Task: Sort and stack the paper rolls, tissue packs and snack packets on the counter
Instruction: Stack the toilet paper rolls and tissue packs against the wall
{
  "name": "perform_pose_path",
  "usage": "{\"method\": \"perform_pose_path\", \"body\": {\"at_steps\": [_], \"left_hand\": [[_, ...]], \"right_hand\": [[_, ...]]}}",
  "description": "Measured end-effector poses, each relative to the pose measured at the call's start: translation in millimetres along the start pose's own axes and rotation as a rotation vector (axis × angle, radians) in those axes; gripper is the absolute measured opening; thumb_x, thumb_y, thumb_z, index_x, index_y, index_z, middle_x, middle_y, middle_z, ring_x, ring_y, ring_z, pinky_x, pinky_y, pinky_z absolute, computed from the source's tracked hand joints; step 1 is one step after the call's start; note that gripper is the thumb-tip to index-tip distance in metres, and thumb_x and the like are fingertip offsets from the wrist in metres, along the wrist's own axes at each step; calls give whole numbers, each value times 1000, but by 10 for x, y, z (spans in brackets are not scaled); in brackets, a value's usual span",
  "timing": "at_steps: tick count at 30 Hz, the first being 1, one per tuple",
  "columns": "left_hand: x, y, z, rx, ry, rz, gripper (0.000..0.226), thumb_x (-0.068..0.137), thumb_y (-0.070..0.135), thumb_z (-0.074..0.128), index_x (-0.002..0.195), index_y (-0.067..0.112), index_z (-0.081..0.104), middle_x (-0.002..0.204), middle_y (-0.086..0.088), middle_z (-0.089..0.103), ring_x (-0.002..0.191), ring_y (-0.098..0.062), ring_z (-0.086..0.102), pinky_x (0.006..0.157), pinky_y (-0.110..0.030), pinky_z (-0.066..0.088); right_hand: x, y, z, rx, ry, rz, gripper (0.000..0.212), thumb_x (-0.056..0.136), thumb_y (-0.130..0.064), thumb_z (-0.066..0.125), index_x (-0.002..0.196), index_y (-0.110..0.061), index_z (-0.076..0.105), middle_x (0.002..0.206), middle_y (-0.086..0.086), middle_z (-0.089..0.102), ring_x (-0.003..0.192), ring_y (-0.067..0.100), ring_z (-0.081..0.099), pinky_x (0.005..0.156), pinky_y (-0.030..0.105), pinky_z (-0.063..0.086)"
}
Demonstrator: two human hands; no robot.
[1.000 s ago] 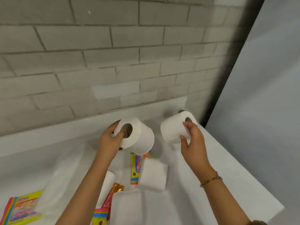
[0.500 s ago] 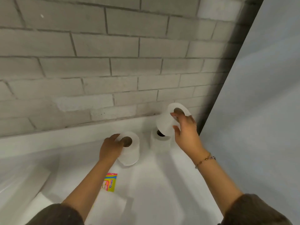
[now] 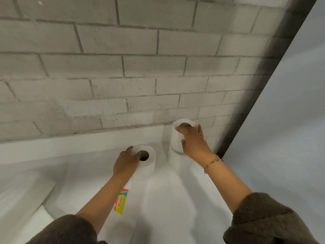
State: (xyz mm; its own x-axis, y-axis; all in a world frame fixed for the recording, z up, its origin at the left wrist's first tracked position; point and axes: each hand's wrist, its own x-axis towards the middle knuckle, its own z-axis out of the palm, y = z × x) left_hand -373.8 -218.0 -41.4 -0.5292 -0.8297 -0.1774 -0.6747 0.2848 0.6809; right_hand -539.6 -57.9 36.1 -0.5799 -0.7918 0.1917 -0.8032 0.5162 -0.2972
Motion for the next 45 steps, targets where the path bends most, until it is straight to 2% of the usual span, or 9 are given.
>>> {"method": "perform_pose_path", "body": {"at_steps": [3, 7, 13, 15, 17, 25, 32, 39, 45], "left_hand": [[-71, -24, -90, -25, 13, 21, 58, 90, 48, 43, 140, 20, 32, 135, -11, 49, 119, -29, 51, 94, -39, 41], [-284, -23, -321, -122, 5, 81, 40, 89, 36, 52, 126, 21, 51, 129, -7, 54, 114, -24, 54, 87, -27, 37], [-935, -197, -792, -254, -16, 216, 18, 89, 21, 54, 98, 32, 65, 98, 3, 66, 85, -15, 62, 77, -21, 42], [-1209, -313, -940, -328, -26, 237, 21, 89, 16, 54, 90, 35, 64, 88, 9, 67, 81, -11, 63, 74, -16, 45], [-1505, -531, -1130, -380, -8, 234, 25, 88, 14, 55, 87, 37, 65, 85, 14, 67, 77, -4, 63, 68, -7, 45], [-2395, -1649, -1989, -402, 62, 208, 28, 87, 13, 59, 84, 39, 67, 81, 15, 71, 75, -16, 64, 64, -12, 48], [-3159, -2875, -2949, -399, 138, 109, 19, 88, 15, 58, 91, 32, 66, 87, 5, 68, 67, 5, 61, 55, -6, 44], [-3730, -3877, -3761, -412, 242, 1, 19, 87, 23, 59, 88, 40, 66, 90, 6, 70, 81, -13, 62, 70, -17, 47], [-3836, -4391, -4072, -475, 331, -54, 17, 87, 17, 59, 90, 32, 66, 91, 12, 69, 80, -9, 63, 64, -4, 44]], "right_hand": [[-40, -53, -96, -47, 10, -16, 54, 88, -14, 52, 137, -26, 35, 143, -1, 36, 136, 21, 26, 115, 46, -13], [-240, -171, -205, -1, 135, -25, 47, 88, -20, 54, 133, -24, 43, 140, 1, 41, 134, 24, 30, 115, 51, -10], [-794, -708, -177, 239, 302, -120, 29, 85, -14, 59, 113, -22, 60, 119, -1, 61, 117, 17, 49, 118, 49, 14], [-1033, -950, -117, 422, 260, -136, 27, 88, -14, 56, 112, -23, 59, 113, -5, 64, 108, 7, 52, 113, 25, 26], [-1288, -1283, -22, 576, 175, -121, 27, 89, -13, 54, 112, -26, 59, 103, -10, 67, 99, 4, 57, 95, 8, 36], [-1918, -2552, 464, 659, -73, -102, 26, 88, -9, 54, 105, -27, 60, 85, -9, 67, 84, 4, 62, 65, 1, 40], [-2558, -3955, 926, 698, -152, -156, 25, 87, -13, 55, 97, -36, 60, 84, -7, 68, 79, 7, 64, 62, 13, 48], [-2927, -5109, 1290, 697, -219, -214, 20, 88, -13, 58, 98, -28, 64, 83, -9, 66, 83, 4, 62, 64, 6, 42], [-2837, -5713, 1413, 694, -231, -263, 18, 86, -12, 59, 95, -25, 66, 84, -6, 67, 82, 4, 61, 65, 3, 42]]}}
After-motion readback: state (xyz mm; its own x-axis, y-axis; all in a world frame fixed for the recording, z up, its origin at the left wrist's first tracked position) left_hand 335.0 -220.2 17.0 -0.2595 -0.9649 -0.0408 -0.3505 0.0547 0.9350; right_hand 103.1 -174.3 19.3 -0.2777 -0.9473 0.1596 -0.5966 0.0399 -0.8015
